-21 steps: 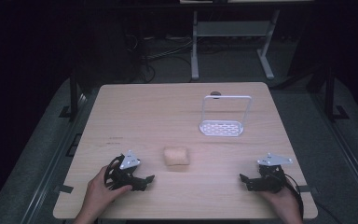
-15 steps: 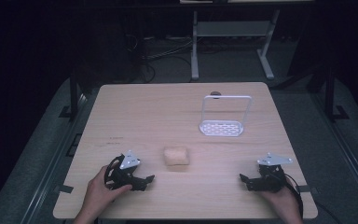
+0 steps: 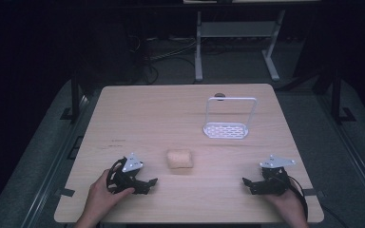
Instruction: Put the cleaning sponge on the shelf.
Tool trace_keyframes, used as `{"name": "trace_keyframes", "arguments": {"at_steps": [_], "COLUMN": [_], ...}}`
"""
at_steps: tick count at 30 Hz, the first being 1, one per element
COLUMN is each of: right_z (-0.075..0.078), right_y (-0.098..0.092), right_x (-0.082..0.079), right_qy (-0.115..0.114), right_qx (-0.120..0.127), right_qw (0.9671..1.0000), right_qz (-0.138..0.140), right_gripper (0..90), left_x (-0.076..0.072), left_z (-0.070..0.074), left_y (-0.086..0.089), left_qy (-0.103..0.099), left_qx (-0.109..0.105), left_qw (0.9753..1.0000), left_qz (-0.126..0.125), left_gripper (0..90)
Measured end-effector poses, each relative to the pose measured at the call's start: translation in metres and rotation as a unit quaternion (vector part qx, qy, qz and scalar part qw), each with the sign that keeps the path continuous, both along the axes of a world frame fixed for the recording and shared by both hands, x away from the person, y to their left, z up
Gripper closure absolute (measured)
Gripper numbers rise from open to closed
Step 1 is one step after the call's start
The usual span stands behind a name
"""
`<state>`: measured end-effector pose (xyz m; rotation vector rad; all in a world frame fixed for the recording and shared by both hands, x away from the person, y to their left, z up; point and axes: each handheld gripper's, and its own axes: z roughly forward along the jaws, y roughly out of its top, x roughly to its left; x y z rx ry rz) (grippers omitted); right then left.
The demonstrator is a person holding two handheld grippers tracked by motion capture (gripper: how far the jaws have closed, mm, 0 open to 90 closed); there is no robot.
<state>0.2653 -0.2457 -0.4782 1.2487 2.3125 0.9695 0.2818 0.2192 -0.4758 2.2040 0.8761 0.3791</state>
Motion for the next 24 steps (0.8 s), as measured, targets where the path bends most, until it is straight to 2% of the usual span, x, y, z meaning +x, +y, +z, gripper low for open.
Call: {"name": "trace_keyframes", "arguments": {"at_steps": [14,24], "right_z": [0.017,0.024], "right_y": [0.008,0.016], "right_x": [0.008,0.015], "right_qy": [-0.006,-0.009], "right_qx": [0.015,0.011], "right_qw": [0.9994,0.9988], "right_qz": [0.029,0.046], "right_gripper": [8.4,8.4], "left_x": [0.0,0.0], "left_z": [0.0,0.0], "left_y": [0.0,0.0], "left_qy": [0.001,0.001], "left_qx": [-0.001,0.0], "left_qw": [1.0,1.0], "left_qz": [0.001,0.0], "left_gripper": [12.8,12.8]}}
